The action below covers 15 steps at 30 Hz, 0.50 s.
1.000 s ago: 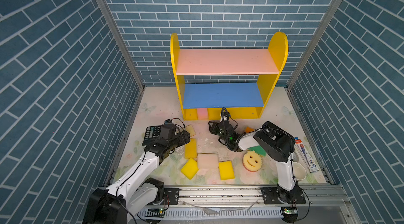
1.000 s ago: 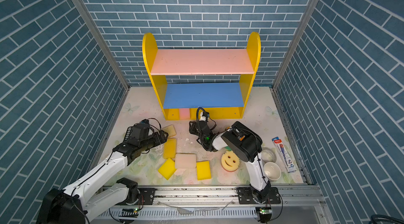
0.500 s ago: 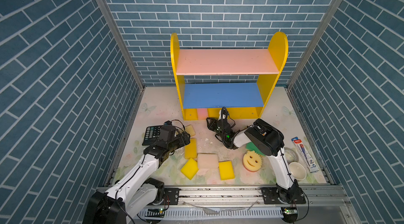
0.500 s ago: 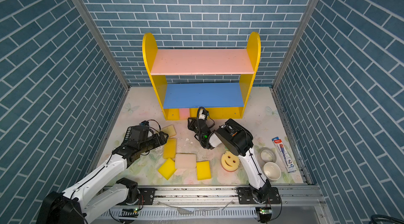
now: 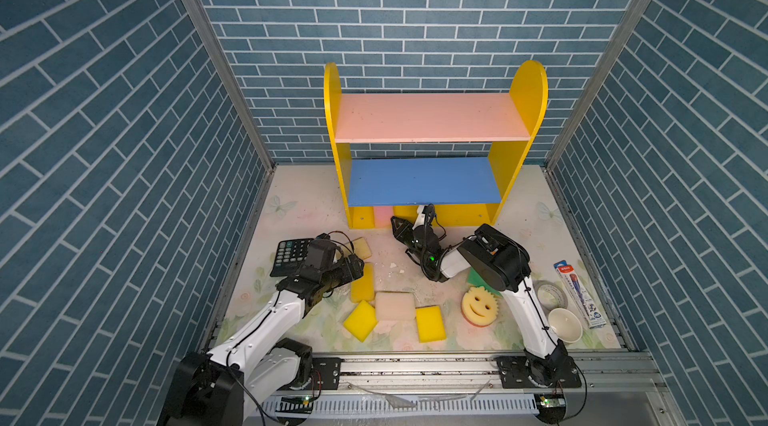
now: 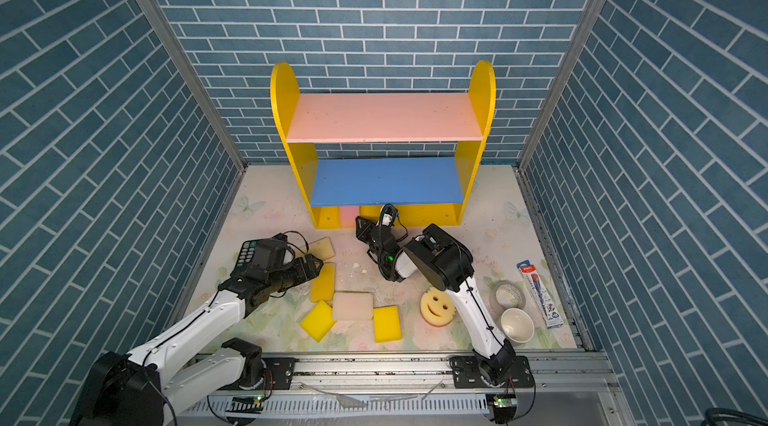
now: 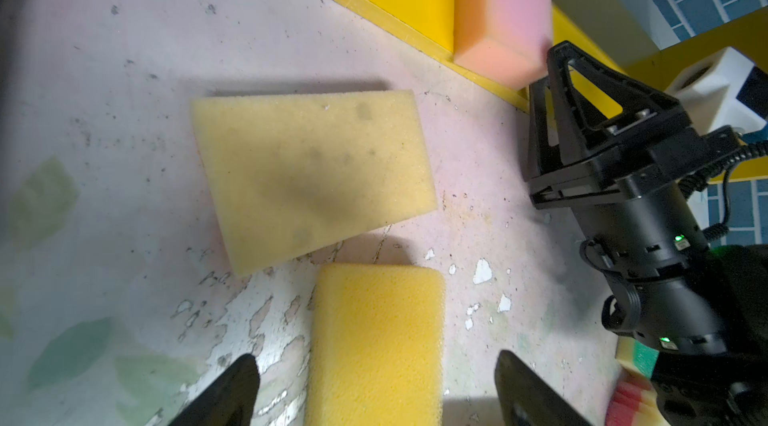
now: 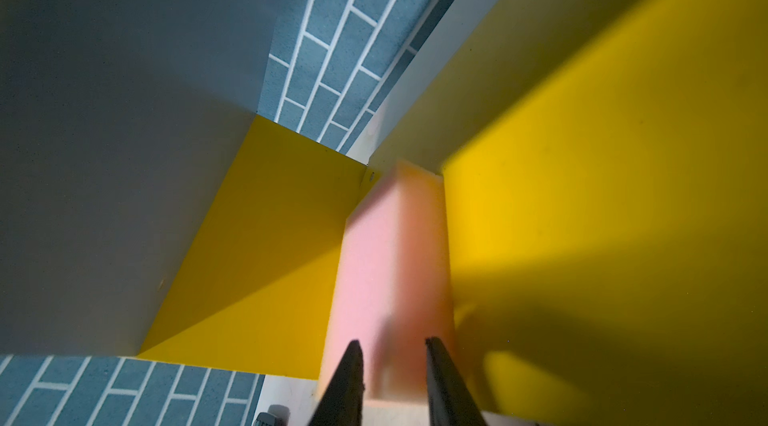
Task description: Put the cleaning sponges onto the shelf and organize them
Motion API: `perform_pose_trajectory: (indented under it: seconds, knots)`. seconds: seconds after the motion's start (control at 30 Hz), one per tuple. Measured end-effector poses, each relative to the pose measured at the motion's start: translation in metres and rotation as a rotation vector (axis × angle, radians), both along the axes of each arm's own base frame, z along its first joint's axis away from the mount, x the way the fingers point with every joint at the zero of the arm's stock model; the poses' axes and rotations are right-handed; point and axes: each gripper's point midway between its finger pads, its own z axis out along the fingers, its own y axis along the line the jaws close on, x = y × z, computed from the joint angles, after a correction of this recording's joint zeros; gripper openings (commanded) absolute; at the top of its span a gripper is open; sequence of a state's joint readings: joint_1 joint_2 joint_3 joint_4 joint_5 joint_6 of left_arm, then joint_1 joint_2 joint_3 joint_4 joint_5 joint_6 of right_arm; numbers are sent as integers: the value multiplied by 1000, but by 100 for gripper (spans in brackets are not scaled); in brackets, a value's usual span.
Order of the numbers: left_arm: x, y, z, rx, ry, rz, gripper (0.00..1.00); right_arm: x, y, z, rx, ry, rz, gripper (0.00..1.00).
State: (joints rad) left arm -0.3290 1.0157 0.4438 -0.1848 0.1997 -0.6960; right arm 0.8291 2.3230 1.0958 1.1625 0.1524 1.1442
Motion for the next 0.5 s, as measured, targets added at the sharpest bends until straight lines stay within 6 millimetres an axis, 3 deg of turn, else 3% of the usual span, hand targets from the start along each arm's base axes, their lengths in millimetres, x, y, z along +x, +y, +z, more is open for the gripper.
perform_pose_trajectory:
  seconds: [0.5]
  knots:
    - [-3,2,8,-15,-32,11,90,1,12,-1,7,13,28,36]
